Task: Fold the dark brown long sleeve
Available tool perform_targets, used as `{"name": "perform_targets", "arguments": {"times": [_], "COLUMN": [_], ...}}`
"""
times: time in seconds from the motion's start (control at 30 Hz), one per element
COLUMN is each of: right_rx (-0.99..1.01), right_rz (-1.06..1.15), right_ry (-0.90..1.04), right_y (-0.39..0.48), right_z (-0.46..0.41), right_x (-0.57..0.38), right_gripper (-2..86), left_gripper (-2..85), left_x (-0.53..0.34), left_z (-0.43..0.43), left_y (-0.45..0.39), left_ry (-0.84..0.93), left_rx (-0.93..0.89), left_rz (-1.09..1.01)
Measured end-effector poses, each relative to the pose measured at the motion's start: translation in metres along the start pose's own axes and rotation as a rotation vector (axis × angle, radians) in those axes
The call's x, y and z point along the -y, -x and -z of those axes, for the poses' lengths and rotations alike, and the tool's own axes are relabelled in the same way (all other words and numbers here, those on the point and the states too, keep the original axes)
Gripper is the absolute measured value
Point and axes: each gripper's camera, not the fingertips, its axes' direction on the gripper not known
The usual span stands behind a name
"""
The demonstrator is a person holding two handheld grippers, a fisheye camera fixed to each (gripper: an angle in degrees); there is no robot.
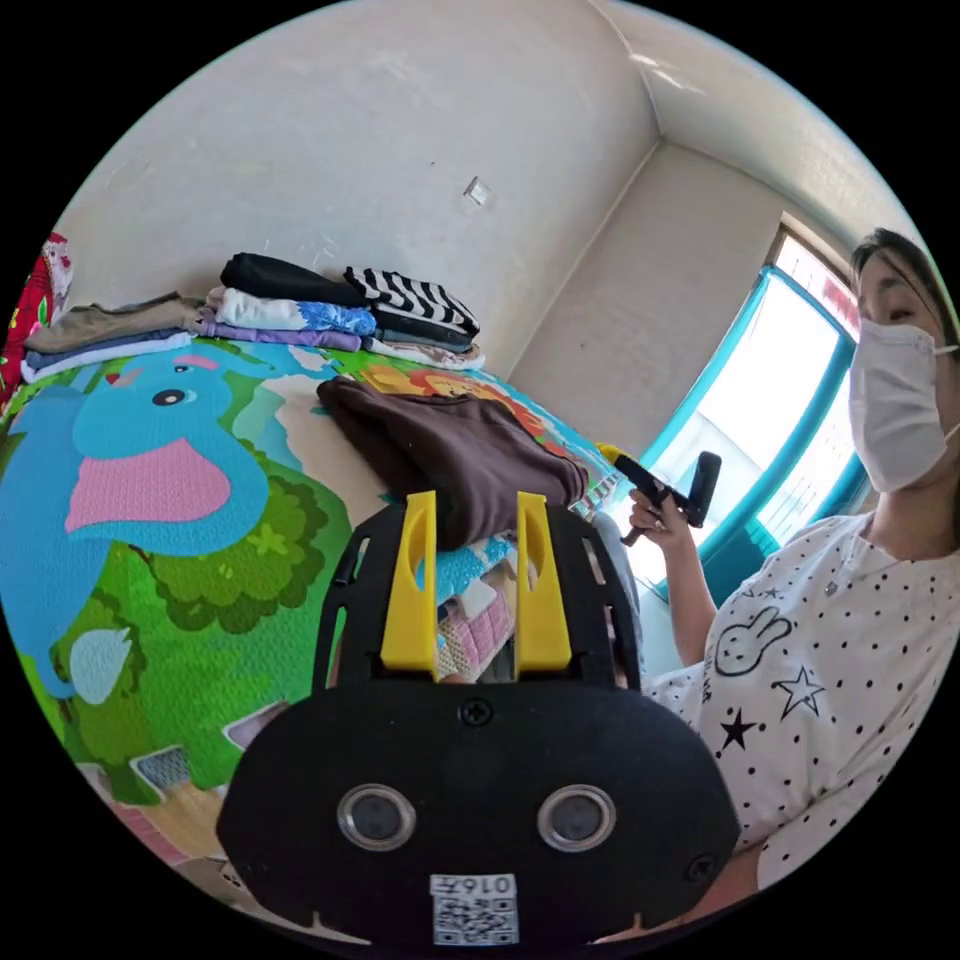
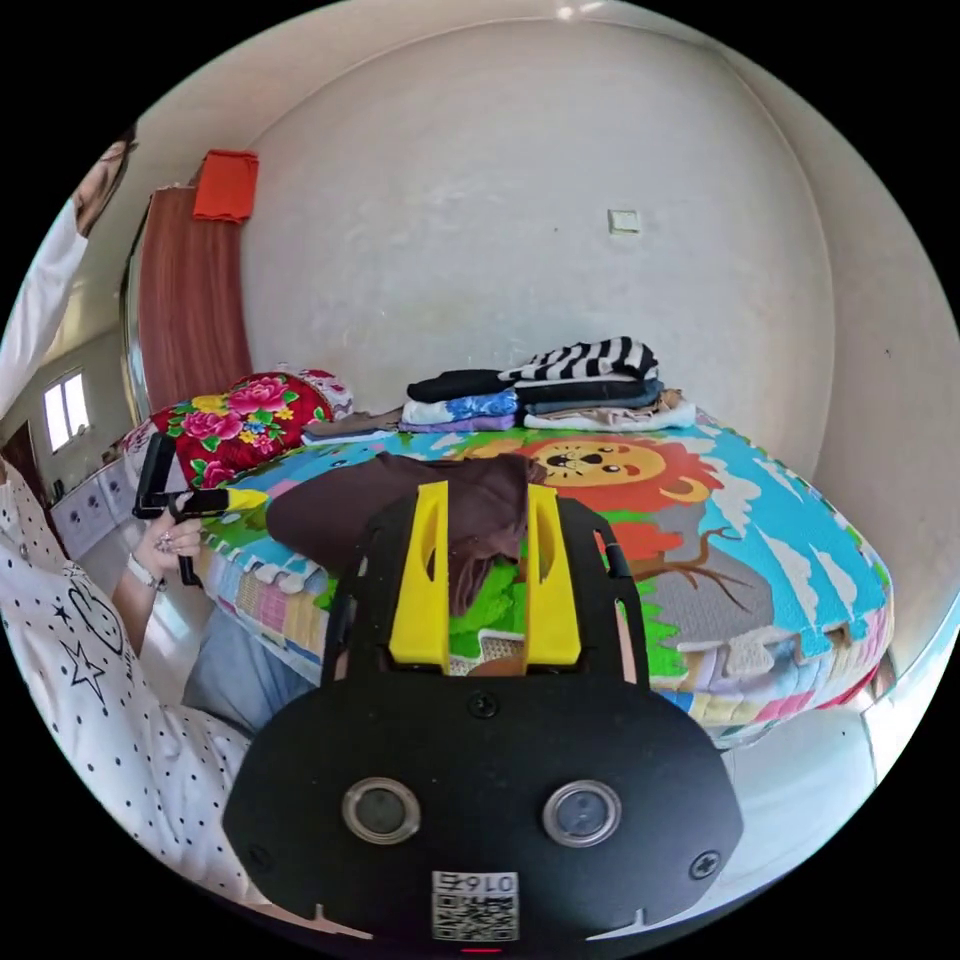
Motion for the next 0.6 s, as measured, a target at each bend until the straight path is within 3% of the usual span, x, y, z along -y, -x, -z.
{"name": "perform_targets", "arguments": {"times": [0.07,0.33,0.6], "right_rx": [0.115,0.143,0.256], "right_rz": [0.072,0.120,-0.018], "right_ry": [0.104,0.208,0.258], "right_y": [-0.003,0.025,0.016], "right_z": [0.014,0.017,0.022], "right_x": [-0.023,-0.056,-0.068], "right_gripper": [13.1,13.7,5.5], "left_gripper": [11.2,9.5,4.6], "left_x": [-0.004,-0.014,-0.038], "left_z": [-0.001,-0.030,-0.024], "left_y": [0.005,0.032,0.035], "left_ry": [0.021,0.042,0.118], "left_rx": [0.033,-0.120,-0.159], "left_rz": [-0.011,0.079,0.196]}}
